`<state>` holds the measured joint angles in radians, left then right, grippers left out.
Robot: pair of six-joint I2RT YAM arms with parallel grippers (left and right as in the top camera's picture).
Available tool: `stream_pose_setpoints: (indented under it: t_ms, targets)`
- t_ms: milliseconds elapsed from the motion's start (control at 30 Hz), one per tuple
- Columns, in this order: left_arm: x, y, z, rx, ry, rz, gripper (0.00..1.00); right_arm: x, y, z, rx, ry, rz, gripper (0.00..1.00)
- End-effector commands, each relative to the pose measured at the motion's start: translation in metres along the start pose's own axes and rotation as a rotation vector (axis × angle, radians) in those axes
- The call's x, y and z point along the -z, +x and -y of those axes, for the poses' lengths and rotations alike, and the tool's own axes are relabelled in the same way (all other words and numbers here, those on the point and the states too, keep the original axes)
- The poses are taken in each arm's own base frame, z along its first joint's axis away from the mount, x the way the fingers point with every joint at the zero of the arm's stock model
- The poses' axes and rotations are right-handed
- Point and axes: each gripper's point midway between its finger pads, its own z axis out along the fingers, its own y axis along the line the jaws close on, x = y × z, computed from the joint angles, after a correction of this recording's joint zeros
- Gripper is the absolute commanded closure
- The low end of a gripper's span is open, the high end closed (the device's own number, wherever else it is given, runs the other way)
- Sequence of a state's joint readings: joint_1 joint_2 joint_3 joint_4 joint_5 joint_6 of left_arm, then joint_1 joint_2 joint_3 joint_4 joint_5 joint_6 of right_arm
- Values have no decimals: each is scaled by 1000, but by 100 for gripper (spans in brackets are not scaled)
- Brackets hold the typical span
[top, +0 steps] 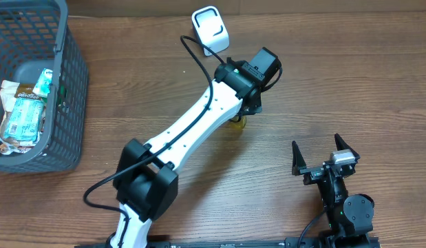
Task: Scan the item barcode
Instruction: 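Lift the yellow bottle out and carry it toward the scanner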
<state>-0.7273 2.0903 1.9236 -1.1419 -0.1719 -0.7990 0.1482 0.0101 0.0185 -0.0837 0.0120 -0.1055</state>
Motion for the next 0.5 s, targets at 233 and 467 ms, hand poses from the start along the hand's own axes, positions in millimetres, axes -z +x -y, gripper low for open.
stream_pose_setpoints:
  t_ms: [233,467]
  targets:
    - [-34,19,18,14,-3,-70,66,0,3,2,4,12,-2,0]
    - [-33,22,21,14,18,-90,26,0,3,2,4,12,-2,0]
